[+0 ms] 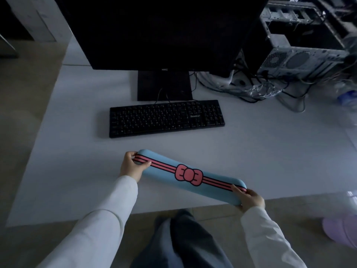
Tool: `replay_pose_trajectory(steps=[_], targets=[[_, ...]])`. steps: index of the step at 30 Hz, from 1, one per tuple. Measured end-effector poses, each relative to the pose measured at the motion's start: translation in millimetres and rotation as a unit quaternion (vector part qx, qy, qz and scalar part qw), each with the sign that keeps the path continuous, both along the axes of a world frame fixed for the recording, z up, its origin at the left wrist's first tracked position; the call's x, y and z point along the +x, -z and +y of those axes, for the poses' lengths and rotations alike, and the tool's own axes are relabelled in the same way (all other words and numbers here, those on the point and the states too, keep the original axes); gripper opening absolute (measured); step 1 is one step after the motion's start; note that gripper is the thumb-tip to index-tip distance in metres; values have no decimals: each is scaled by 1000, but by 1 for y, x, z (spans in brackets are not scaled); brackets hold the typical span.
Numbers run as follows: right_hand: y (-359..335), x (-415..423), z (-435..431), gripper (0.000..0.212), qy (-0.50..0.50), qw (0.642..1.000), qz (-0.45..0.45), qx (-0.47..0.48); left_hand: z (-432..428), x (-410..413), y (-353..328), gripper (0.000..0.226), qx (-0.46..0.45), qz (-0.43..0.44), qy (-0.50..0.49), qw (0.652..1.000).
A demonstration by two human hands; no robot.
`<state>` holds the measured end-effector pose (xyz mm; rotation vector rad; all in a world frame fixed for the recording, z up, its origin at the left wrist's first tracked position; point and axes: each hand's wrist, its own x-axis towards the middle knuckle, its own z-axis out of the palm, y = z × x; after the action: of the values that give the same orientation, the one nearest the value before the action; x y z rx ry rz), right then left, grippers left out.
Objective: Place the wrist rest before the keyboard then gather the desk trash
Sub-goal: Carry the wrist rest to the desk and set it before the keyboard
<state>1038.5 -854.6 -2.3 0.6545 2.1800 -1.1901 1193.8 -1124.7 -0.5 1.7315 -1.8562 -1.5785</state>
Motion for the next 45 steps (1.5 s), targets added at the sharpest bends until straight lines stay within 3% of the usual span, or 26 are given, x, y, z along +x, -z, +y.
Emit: replay_pose_trajectory(steps=[10, 16, 24, 31, 36, 45], targets=[[17, 4, 3, 19, 11, 999, -4, 31, -13, -24, 4, 48, -68, -80, 62, 993], [4, 1, 9, 56, -2, 996, 31, 78, -20, -24, 11, 54, -113, -121, 67, 984], [1, -6, 6, 62, 28, 997, 26, 69, -25, -25, 15, 61, -94, -144, 67, 983], [24, -1, 2, 64, -40, 994, -42, 90, -22, -24, 23, 80, -13, -204, 139, 969], [13, -12, 4, 39, -76, 994, -16, 82, -25, -24, 16, 65, 22, -175, 93, 980], [2, -48, -37, 41, -91, 995, 48, -14, -11, 10, -3, 53, -20, -80, -33, 996]])
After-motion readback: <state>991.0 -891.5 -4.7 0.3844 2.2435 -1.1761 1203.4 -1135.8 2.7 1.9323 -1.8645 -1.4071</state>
